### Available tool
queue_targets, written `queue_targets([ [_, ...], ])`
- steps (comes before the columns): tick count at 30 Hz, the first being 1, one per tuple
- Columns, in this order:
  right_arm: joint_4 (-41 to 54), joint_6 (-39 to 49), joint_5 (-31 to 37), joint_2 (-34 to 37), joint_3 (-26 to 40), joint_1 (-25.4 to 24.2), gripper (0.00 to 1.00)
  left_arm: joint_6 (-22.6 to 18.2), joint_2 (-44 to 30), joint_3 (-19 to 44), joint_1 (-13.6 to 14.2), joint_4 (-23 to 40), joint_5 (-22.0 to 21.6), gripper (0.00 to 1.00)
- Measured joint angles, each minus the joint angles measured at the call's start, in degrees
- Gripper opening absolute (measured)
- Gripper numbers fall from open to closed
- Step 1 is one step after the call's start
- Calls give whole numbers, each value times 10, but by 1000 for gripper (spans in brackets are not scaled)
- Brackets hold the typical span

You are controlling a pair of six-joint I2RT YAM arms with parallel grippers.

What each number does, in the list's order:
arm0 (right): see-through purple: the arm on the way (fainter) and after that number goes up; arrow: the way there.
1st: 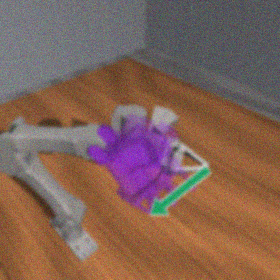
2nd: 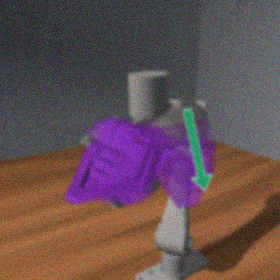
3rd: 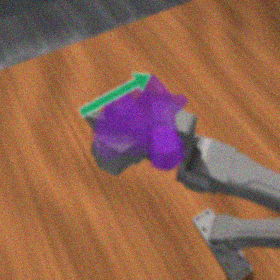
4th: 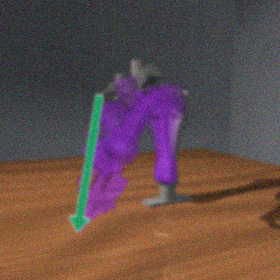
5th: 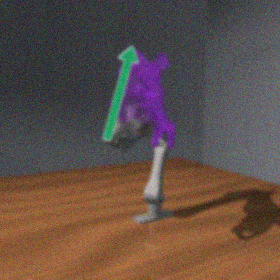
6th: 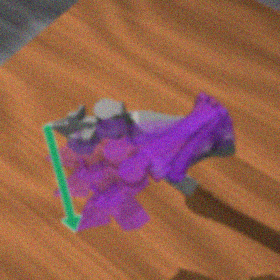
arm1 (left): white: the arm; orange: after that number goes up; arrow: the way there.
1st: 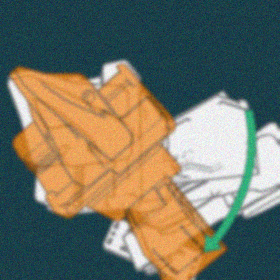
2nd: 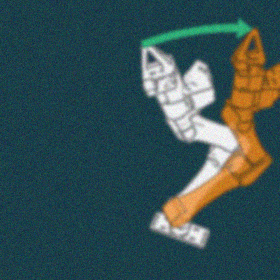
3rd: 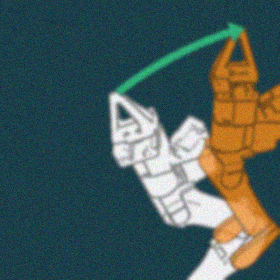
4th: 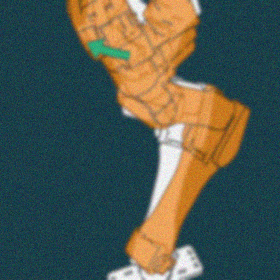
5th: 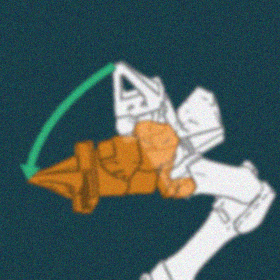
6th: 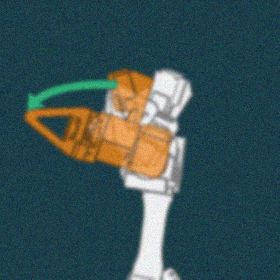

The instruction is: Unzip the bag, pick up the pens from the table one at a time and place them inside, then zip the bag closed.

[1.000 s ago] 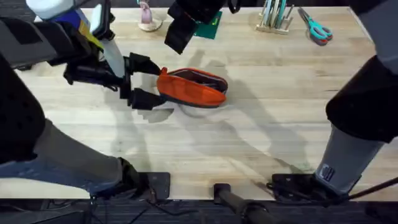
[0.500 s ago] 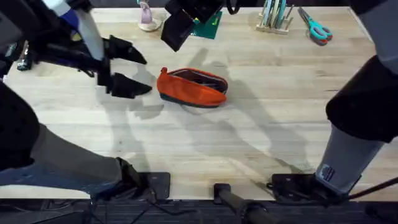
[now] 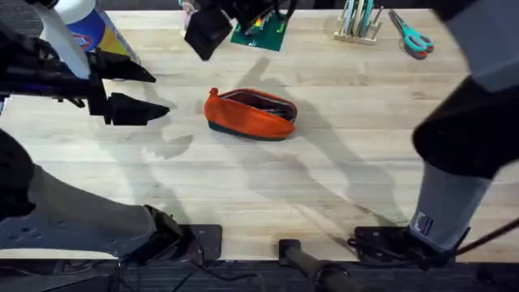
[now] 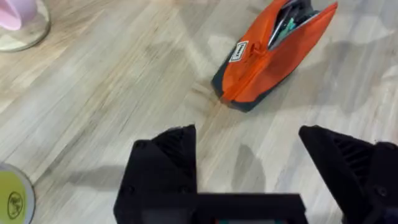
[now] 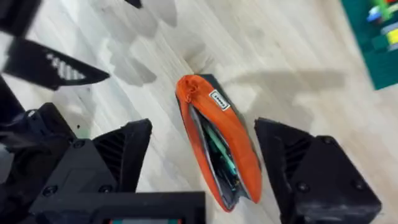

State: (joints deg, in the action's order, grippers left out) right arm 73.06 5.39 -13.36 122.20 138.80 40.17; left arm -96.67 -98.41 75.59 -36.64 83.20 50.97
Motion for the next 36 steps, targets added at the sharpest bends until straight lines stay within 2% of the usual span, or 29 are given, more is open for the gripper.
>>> queue_targets([
  [4, -6, -18, -1, 40, 0, 6, 997, -2, 0, 0, -8, 0, 1, 995],
  [7, -48, -41, -4, 89, 0, 20, 998, -2, 0, 0, -8, 0, 2, 995],
  [16, -54, -79, -10, 148, 0, 34, 998, -2, 0, 0, -8, 0, 2, 995],
  [36, -54, -112, -11, 153, 0, 35, 997, -2, 0, 0, -8, 0, 2, 995],
])
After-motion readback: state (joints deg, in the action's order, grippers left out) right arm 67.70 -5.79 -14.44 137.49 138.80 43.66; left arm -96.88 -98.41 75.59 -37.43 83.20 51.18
